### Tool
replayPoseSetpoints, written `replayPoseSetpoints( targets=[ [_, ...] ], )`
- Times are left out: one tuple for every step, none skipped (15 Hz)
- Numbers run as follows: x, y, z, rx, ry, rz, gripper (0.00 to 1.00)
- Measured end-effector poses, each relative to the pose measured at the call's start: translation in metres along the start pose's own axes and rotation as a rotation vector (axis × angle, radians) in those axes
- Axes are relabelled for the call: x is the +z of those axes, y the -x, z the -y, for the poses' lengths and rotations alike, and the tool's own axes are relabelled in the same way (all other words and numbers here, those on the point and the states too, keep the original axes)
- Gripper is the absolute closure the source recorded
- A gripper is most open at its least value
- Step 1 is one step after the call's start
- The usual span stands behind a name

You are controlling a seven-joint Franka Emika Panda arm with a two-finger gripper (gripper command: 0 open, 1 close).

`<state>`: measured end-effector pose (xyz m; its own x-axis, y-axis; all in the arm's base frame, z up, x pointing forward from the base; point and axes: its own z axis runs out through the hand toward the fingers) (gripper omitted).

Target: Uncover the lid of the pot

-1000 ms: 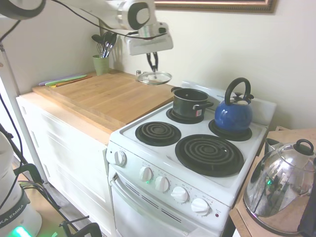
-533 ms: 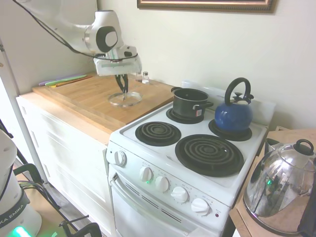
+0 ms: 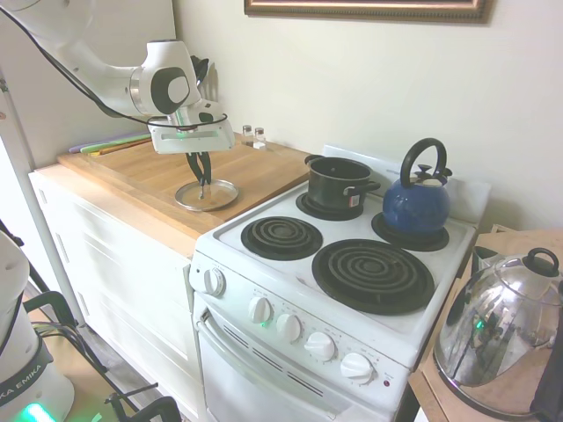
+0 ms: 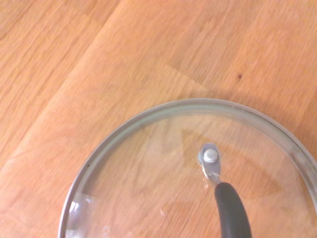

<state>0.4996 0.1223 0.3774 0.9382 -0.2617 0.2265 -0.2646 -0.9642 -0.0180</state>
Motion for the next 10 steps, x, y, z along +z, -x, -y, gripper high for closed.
replayPoseSetpoints(
  targets=[
    [-0.0001,0.0000,-0.0001,0.001,0.000,0.000,0.00],
    [-0.0001,-0.0002,-0.0004,0.002,-0.001,0.001,0.00],
    [-0.0001,-0.0005,-0.0009,0.003,0.000,0.001,0.00],
    [0.0000,-0.0009,-0.0018,0.005,0.000,0.000,0.00],
    [0.0001,-0.0016,-0.0030,0.008,0.001,0.000,0.00],
    [0.0003,-0.0025,-0.0046,0.013,0.001,0.000,0.00],
    [0.0005,-0.0034,-0.0062,0.019,0.003,0.000,0.00],
    [0.0004,-0.0044,-0.0075,0.030,0.003,-0.001,0.00],
    [-0.0010,-0.0061,-0.0078,0.039,0.001,-0.005,0.00],
    [-0.0026,-0.0076,-0.0073,0.042,-0.001,-0.009,0.00]
  ],
)
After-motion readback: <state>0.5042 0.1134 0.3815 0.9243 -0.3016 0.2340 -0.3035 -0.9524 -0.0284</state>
